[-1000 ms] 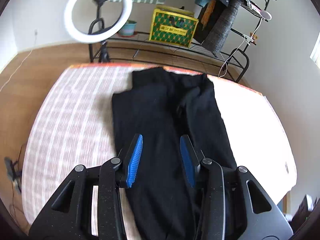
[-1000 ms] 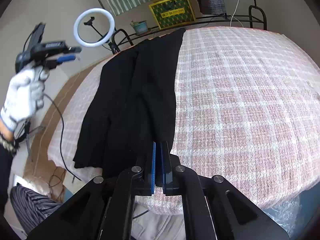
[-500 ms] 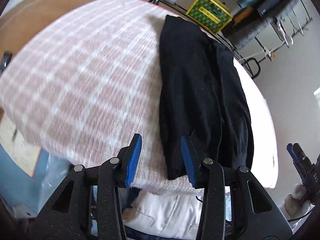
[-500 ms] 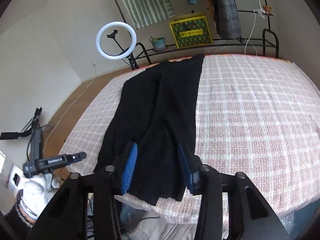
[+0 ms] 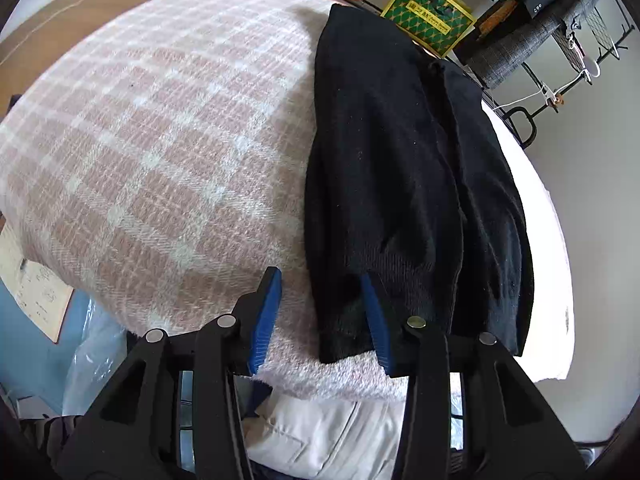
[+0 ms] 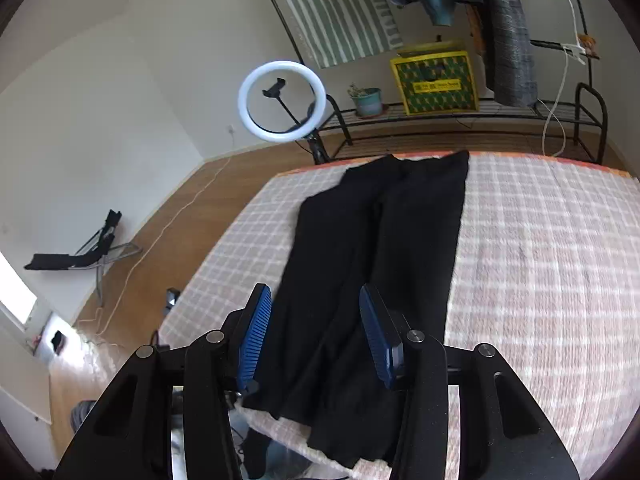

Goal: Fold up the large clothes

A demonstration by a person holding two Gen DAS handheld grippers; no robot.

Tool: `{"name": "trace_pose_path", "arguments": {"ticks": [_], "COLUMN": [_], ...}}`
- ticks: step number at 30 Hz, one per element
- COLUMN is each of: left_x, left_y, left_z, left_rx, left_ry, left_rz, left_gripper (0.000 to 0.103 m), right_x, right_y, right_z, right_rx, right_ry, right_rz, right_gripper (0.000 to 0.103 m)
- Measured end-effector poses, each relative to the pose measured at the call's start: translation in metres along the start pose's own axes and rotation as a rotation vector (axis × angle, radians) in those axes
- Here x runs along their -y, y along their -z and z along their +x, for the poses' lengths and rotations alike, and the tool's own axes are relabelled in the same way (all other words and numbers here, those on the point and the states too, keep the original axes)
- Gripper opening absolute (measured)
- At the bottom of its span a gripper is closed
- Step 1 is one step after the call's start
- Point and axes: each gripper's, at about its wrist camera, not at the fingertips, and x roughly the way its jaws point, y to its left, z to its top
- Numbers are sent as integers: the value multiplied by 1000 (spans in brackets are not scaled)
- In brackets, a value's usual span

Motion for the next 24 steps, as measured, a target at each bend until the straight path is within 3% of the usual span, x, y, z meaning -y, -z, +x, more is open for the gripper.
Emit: {"name": "trace_pose_path", "arguments": {"ticks": [2, 5, 6, 9, 13, 18, 24], "left_x": [5, 18, 22, 26, 20, 13, 1], "left_y": [4, 12, 12, 9, 0, -6, -6], "left_z": [2, 7, 9, 4, -14, -20, 0], "left_rx": [36, 80, 71, 53, 40, 32, -14], "left_ry": [-1, -14, 1, 72, 189, 253, 274], "left_rz": [5, 39, 50, 16, -100, -202, -299], "left_gripper": [38, 12, 7, 6, 6, 6, 6], "right_x": [-14, -33, -36, -46, -43, -42, -59], "right_y": [-23, -56, -65, -95, -118, -125, -117], "right_z": [9, 39, 52, 106, 178, 267, 358], "right_rx": [1, -13, -26, -103, -194, -326, -381], "right_ry": [-19, -27, -27, -35, -11, 20, 145], "right_rz": [-26, -59, -62, -56, 6, 51, -34], "right_gripper": [56, 57, 57, 57, 57, 57, 57]}}
